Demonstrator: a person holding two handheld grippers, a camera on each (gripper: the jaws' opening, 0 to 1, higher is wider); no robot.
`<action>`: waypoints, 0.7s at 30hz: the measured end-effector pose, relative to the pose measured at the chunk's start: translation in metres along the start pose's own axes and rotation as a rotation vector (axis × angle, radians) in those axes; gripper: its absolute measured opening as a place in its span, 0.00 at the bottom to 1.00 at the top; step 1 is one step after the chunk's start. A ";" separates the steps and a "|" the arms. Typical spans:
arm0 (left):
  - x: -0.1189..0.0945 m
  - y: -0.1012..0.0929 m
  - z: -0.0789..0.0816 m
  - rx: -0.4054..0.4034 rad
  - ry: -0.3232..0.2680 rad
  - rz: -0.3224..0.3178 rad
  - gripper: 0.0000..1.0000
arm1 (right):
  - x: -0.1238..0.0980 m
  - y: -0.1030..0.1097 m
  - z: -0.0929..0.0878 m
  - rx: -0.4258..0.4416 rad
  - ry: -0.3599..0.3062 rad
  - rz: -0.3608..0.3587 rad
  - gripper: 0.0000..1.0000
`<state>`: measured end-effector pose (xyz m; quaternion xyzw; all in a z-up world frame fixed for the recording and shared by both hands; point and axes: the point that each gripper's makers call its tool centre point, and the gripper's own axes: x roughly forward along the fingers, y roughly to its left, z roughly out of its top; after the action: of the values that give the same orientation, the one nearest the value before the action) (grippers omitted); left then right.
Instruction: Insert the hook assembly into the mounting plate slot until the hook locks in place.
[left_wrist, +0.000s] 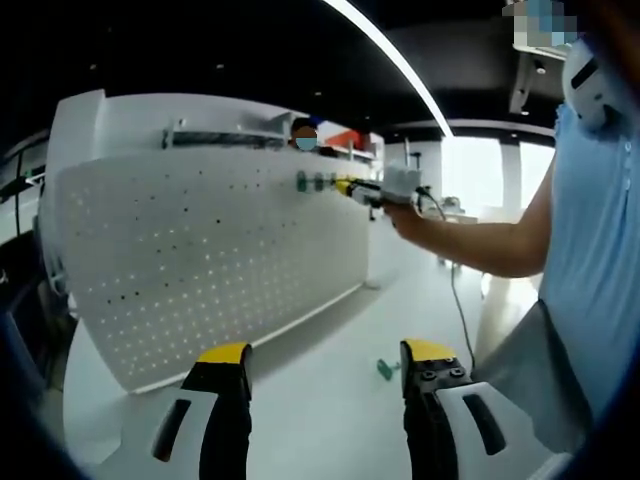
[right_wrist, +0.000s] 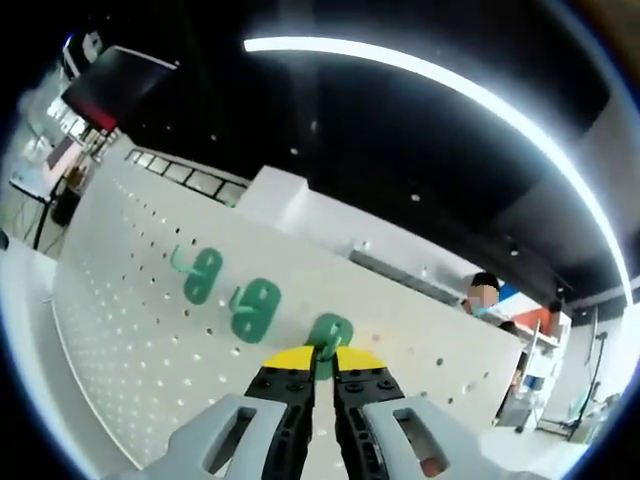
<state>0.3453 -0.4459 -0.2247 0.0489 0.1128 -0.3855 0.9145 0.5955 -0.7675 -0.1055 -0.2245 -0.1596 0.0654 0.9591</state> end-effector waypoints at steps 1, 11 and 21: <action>0.000 0.000 0.000 0.000 -0.001 0.000 0.62 | -0.001 0.001 -0.001 0.000 0.005 0.003 0.07; 0.000 -0.001 0.001 0.001 -0.006 -0.002 0.62 | -0.005 0.007 -0.002 0.028 0.026 0.028 0.22; -0.001 -0.002 0.001 0.000 -0.014 -0.004 0.62 | -0.011 0.015 0.002 0.047 0.039 0.050 0.36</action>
<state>0.3434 -0.4467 -0.2238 0.0460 0.1067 -0.3877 0.9145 0.5841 -0.7556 -0.1136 -0.2068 -0.1336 0.0887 0.9651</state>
